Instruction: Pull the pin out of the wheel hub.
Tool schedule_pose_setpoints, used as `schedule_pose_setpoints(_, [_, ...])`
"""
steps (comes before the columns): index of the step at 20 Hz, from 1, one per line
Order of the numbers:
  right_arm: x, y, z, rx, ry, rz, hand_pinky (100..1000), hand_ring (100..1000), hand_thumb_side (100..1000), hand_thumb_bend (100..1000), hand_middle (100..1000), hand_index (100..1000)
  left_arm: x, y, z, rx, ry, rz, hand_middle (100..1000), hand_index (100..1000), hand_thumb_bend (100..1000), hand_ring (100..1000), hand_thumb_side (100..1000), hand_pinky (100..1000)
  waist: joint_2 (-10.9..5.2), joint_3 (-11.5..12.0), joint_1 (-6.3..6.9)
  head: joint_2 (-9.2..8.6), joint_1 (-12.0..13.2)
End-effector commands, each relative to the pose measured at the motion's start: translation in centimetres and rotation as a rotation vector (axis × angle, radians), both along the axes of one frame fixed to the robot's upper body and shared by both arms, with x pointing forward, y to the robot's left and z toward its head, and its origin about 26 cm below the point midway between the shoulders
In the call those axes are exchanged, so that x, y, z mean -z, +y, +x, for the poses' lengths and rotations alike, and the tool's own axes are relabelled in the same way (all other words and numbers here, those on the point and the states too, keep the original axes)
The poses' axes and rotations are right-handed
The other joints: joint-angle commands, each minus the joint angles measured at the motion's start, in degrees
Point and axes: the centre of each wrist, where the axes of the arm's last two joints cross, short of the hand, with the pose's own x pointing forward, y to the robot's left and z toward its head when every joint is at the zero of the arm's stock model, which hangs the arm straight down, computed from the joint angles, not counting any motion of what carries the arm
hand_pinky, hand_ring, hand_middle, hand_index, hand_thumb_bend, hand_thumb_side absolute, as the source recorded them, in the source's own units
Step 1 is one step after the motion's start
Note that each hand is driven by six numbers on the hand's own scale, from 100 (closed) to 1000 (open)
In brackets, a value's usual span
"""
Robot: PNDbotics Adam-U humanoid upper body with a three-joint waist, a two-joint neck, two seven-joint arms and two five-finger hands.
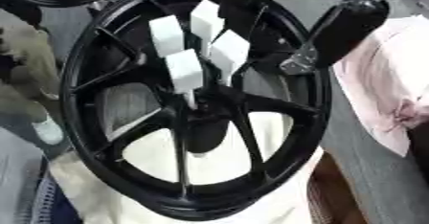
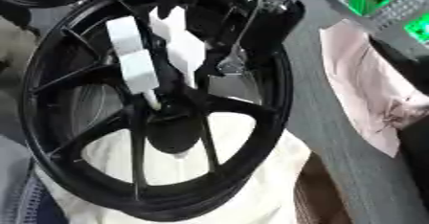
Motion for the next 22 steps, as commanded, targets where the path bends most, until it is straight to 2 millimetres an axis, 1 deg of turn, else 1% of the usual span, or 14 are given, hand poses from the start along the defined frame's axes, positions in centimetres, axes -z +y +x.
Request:
schedule_pose_setpoints(1, [-0.3, -0.2, 0.4, 0.012, -0.025, 0.008, 823, 774, 143, 362, 786, 823, -1.2, 0.1, 0.0, 0.007, -0.031, 0.022, 592, 746, 498, 692, 782, 748, -0.76, 0.1, 0.18, -0.87, 0.2])
schedule_pose_setpoints(5, [0.1, -0.1, 0.8, 0.009, -0.016, 0.011, 823, 773, 139, 349, 785, 821, -1.2, 0.0, 0.1, 0.009, -0.032, 0.022, 592, 746, 497, 693, 782, 747, -0.72, 0.2, 0.24, -0.91, 0.2])
schedule_pose_setpoints(6, [0.2, -0.1, 0.9, 0.009, -0.013, 0.01, 823, 773, 127, 361, 783, 820, -1.2, 0.0, 0.1, 0.01, -0.033, 0.022, 592, 746, 497, 693, 782, 747, -0.72, 0.3, 0.26, -0.94, 0.2])
schedule_pose_setpoints(7, [0.3, 0.0, 1.0, 0.009, -0.01, 0.009, 823, 772, 138, 341, 783, 819, -1.2, 0.0, 0.1, 0.01, -0.033, 0.022, 592, 746, 497, 693, 783, 747, -0.71, 0.3, 0.27, -0.98, 0.3])
schedule_pose_setpoints(9, [0.5, 0.0, 1.2, 0.012, -0.006, 0.008, 822, 772, 134, 338, 782, 818, -1.2, 0.0, 0.1, 0.011, -0.034, 0.021, 593, 746, 496, 693, 783, 747, -0.68, 0.3, 0.29, -1.02, 0.3])
schedule_pose_setpoints(17, [1.4, -0.1, 2.7, 0.04, -0.001, 0.019, 823, 771, 128, 340, 780, 817, -1.3, -0.2, 0.1, 0.018, -0.033, 0.021, 593, 746, 495, 695, 784, 748, -0.44, 0.6, 0.53, -1.2, 0.3])
schedule_pose_setpoints(22, [1.8, 0.0, 3.2, 0.04, 0.023, 0.02, 822, 766, 127, 333, 776, 814, -1.3, -0.3, 0.2, 0.021, -0.034, 0.02, 594, 746, 495, 695, 784, 748, -0.36, 0.8, 0.57, -1.15, 0.5])
